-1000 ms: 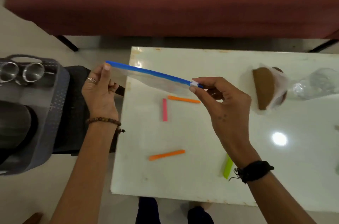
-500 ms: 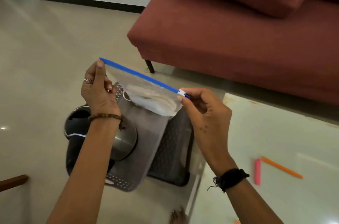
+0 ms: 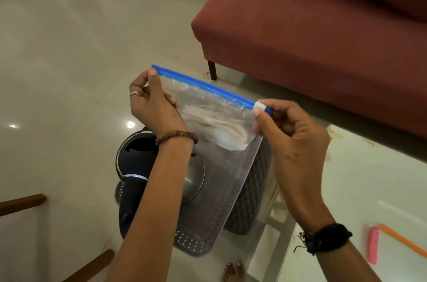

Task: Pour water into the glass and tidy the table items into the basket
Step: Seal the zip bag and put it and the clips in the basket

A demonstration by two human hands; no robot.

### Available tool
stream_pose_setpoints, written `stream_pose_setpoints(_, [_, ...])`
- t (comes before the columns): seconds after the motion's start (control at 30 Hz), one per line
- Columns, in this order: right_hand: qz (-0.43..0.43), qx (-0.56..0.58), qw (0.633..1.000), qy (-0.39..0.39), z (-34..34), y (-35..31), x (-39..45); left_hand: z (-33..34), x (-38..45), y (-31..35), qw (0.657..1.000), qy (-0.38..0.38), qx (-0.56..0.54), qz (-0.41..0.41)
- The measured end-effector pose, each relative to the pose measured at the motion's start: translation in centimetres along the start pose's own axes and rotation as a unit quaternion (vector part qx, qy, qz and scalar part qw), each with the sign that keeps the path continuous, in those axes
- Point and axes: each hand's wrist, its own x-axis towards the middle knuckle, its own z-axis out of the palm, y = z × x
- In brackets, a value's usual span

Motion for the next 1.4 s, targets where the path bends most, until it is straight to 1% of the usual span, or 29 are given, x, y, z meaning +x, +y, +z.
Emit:
stream_pose_setpoints(0.1, [0.055,-0.01,0.998,-0.009,0.7,1.4,-0.7,-0.2,-0.1,-1.4,0.999,0.014,0.032,-0.033])
stream_pose_setpoints(0.27, [0.094,-0.045,0.994,-0.039,1.5,4.5,-0.5,0.3,-0.3,-3.4,0.994,0.028,0.079,-0.064])
stream_pose_setpoints(0.4, [0.133,-0.08,0.983,-0.097,1.4,7.0,-0.4,0.2,-0.6,-4.3,0.993,0.012,0.1,-0.063])
stream_pose_setpoints(0.47, [0.163,-0.075,0.976,-0.123,1.4,8.3,-0.7,-0.3,-1.0,-4.8,0.991,-0.021,0.115,-0.066])
stream_pose_setpoints(0.57, [0.182,-0.09,0.967,-0.156,1.7,10.5,-0.8,-1.9,-2.5,-6.5,0.98,-0.112,0.154,-0.064])
stream_pose_setpoints(0.63, [0.177,-0.1,0.965,-0.164,2.2,11.7,-0.6,-3.2,-3.8,-8.3,0.959,-0.188,0.201,-0.065])
stream_pose_setpoints(0.7, [0.166,-0.1,0.966,-0.168,2.9,12.4,-0.1,-4.4,-4.9,-10.1,0.934,-0.24,0.251,-0.082])
stream_pose_setpoints(0.8, [0.16,-0.096,0.965,-0.183,4.4,12.9,0.7,-5.4,-5.6,-11.8,0.898,-0.268,0.324,-0.126])
stream_pose_setpoints(0.9, [0.173,-0.076,0.963,-0.193,5.4,13.2,1.2,-5.3,-5.4,-12.5,0.885,-0.266,0.354,-0.145])
stream_pose_setpoints(1.0, [0.2,-0.047,0.963,-0.175,5.4,13.2,1.1,-5.1,-5.4,-12.9,0.881,-0.26,0.372,-0.133])
stream_pose_setpoints(1.1, [0.231,-0.028,0.964,-0.125,4.4,13.0,0.0,-5.3,-5.9,-13.0,0.882,-0.262,0.38,-0.098])
stream_pose_setpoints(1.23, [0.229,0.015,0.973,-0.034,0.8,12.1,-3.5,-7.2,-9.0,-12.1,0.891,-0.276,0.359,0.03])
stream_pose_setpoints(1.3, [0.228,0.008,0.974,0.005,-2.4,11.9,-6.2,-8.7,-12.4,-11.8,0.881,-0.321,0.339,0.079])
stream_pose_setpoints(1.37, [0.246,-0.019,0.969,0.031,-5.8,11.9,-9.1,-10.4,-16.1,-11.7,0.854,-0.38,0.339,0.111])
stream_pose_setpoints(1.4, [0.259,-0.039,0.964,0.045,-8.0,12.1,-10.7,-11.1,-18.2,-11.9,0.835,-0.414,0.345,0.11])
